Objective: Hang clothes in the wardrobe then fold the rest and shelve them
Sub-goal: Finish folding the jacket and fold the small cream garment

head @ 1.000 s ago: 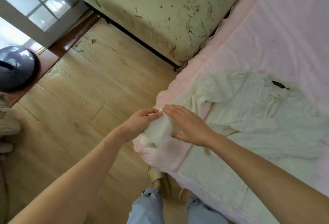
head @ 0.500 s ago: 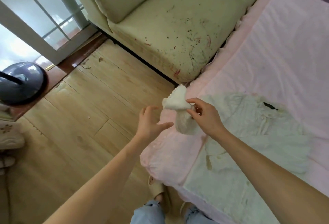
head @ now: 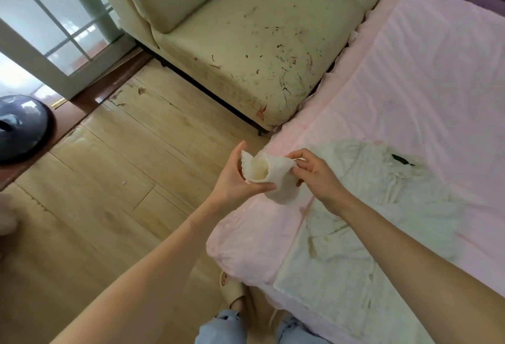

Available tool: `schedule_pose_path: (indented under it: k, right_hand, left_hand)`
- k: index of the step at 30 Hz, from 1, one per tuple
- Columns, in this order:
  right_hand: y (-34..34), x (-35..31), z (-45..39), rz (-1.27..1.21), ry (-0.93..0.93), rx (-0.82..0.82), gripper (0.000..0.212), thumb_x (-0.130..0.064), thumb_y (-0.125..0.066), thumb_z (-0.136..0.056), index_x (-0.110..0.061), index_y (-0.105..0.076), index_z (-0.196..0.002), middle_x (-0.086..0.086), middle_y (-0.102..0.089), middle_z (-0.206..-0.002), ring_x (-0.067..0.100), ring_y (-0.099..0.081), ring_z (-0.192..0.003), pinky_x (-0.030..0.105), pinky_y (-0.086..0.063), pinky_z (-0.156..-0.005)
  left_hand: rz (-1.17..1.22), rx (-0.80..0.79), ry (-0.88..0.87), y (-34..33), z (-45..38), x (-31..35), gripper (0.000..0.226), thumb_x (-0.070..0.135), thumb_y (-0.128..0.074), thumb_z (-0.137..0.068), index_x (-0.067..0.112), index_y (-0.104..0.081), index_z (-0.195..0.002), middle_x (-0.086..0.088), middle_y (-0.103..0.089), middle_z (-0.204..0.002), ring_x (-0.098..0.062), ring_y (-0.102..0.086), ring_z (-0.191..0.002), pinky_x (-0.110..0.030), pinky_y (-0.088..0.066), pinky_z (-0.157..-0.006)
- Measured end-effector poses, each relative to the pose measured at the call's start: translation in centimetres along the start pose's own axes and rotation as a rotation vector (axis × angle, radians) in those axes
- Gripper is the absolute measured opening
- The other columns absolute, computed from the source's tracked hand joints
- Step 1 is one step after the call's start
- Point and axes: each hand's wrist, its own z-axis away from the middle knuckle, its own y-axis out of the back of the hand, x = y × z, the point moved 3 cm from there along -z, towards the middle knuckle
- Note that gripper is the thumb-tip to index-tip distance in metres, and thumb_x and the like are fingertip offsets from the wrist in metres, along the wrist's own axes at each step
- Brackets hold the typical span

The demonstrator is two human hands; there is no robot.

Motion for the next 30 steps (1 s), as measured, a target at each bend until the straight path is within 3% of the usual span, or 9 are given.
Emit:
schedule_pose_path:
  k: [4, 11, 14, 16, 19, 21, 24, 27, 30]
  right_hand:
    - [-1.3, -1.1, -1.0, -0.053, -0.043, -0.061, 0.034, 0.002, -0.045, -0.090, -0.017, -0.071, -0.101, 0.001, -0.070, -0.104, 0.011, -0.060, -0.095, 0.028, -0.047, -0.087]
    - [-3.9, -5.3, -4.1, 0.009, 0.050, -0.119, 0.008, -0.008, -0.058, -0.092, -0.010, -0.066, -0.094, 0.005, -0.064, -0.088, 0.012, -0.055, -0.079, 0.025, -0.044, -0.067]
    - [-4.8, -6.1, -6.3, 0.061, 0.100, 0.023, 0.010, -0.010, -0.060, -0.090, -0.011, -0.062, -0.099, 0.001, -0.063, -0.092, 0.010, -0.057, -0.082, 0.020, -0.046, -0.068]
    - [-5.4, -5.5, -7.7, 0.264, 0.111, 0.058, 0.021, -0.010, -0.056, -0.091, -0.011, -0.060, -0.111, -0.001, -0.062, -0.105, 0.012, -0.057, -0.097, 0.024, -0.047, -0.081]
    - [-5.9, -3.1, -9.7, 0.638, 0.046, 0.031, 0.047, 0.001, -0.049, -0.085, -0.014, -0.048, -0.129, 0.005, -0.050, -0.129, 0.023, -0.047, -0.118, 0.038, -0.045, -0.093]
    - [-5.6, -1.8, -10.6, 0.755, 0.003, 0.042, 0.061, 0.006, -0.047, -0.083, -0.016, -0.037, -0.140, 0.006, -0.039, -0.140, 0.025, -0.039, -0.125, 0.039, -0.043, -0.095]
    - [-4.4, 0.0, -13.0, 0.894, -0.054, 0.058, 0.071, 0.012, -0.045, -0.082, -0.018, -0.028, -0.145, 0.005, -0.033, -0.145, 0.026, -0.037, -0.129, 0.040, -0.043, -0.092]
    - [-3.5, 1.9, -16.5, 0.961, -0.090, -0.072, 0.036, 0.007, -0.042, -0.084, -0.013, -0.057, -0.110, 0.011, -0.057, -0.114, 0.032, -0.054, -0.104, 0.036, -0.046, -0.074]
    - [-3.3, 3.2, -18.9, 0.768, -0.043, -0.144, 0.021, 0.000, -0.044, -0.086, -0.010, -0.060, -0.077, 0.009, -0.062, -0.084, 0.032, -0.059, -0.083, 0.032, -0.043, -0.062]
  left_hand:
    - [-0.074, -0.018, -0.035, 0.7, 0.2, 0.4, 0.080, 0.025, -0.089, -0.064, 0.025, -0.048, -0.134, 0.005, -0.058, -0.121, -0.006, -0.057, -0.105, -0.009, -0.048, -0.077]
    - [-0.209, 0.016, -0.083, 2.3, -0.8, 2.6, 0.013, 0.034, -0.073, -0.083, 0.026, -0.064, -0.085, 0.013, -0.060, -0.071, 0.002, -0.052, -0.059, -0.010, -0.039, -0.052]
    - [-0.208, 0.236, -0.052, 3.4, -1.9, 3.0, 0.030, 0.020, -0.059, -0.095, 0.025, -0.052, -0.067, 0.008, -0.047, -0.056, 0.001, -0.041, -0.039, -0.010, -0.027, -0.037]
    - [-0.196, 0.406, -0.002, 4.3, -2.8, 3.3, 0.027, 0.007, -0.049, -0.096, 0.015, -0.050, -0.069, 0.007, -0.043, -0.058, -0.002, -0.042, -0.041, -0.012, -0.027, -0.035]
    - [-0.142, 0.615, 0.047, 6.3, -4.7, 3.2, 0.026, -0.004, -0.036, -0.088, 0.014, -0.053, -0.090, 0.002, -0.052, -0.077, -0.014, -0.048, -0.069, -0.020, -0.035, -0.055]
    - [-0.156, 0.650, 0.031, 7.1, -5.9, 2.8, 0.033, -0.009, -0.032, -0.082, 0.013, -0.053, -0.094, -0.006, -0.056, -0.094, -0.020, -0.049, -0.082, -0.025, -0.037, -0.066]
    - [-0.208, 0.625, 0.004, 7.6, -7.2, 2.0, 0.031, -0.015, -0.032, -0.076, 0.009, -0.049, -0.087, -0.008, -0.050, -0.093, -0.017, -0.042, -0.079, -0.021, -0.031, -0.060]
    - [-0.183, 0.638, 0.034, 8.5, -8.9, -0.1, 0.025, -0.010, -0.033, -0.075, 0.005, -0.050, -0.086, -0.011, -0.052, -0.088, -0.018, -0.043, -0.075, -0.025, -0.031, -0.058]
    - [-0.150, 0.707, 0.083, 9.5, -10.0, -2.2, 0.017, -0.004, -0.036, -0.078, 0.004, -0.050, -0.082, -0.004, -0.049, -0.075, -0.014, -0.040, -0.066, -0.025, -0.030, -0.054]
